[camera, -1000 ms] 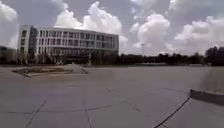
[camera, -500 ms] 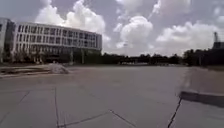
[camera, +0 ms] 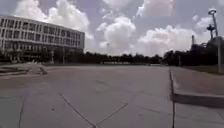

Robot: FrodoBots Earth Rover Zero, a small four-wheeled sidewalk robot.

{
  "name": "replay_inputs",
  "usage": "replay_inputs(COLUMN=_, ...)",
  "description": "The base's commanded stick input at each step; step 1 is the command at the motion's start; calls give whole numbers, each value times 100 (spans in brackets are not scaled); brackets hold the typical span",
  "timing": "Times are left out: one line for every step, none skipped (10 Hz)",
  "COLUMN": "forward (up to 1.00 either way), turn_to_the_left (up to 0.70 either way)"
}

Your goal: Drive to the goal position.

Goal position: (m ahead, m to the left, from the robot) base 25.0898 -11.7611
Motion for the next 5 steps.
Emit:
replay_inputs(forward=70, turn_to_the_left=5)
replay_inputs(forward=70, turn_to_the_left=5)
replay_inputs(forward=70, turn_to_the_left=5)
replay_inputs(forward=70, turn_to_the_left=-6)
replay_inputs(forward=70, turn_to_the_left=-18)
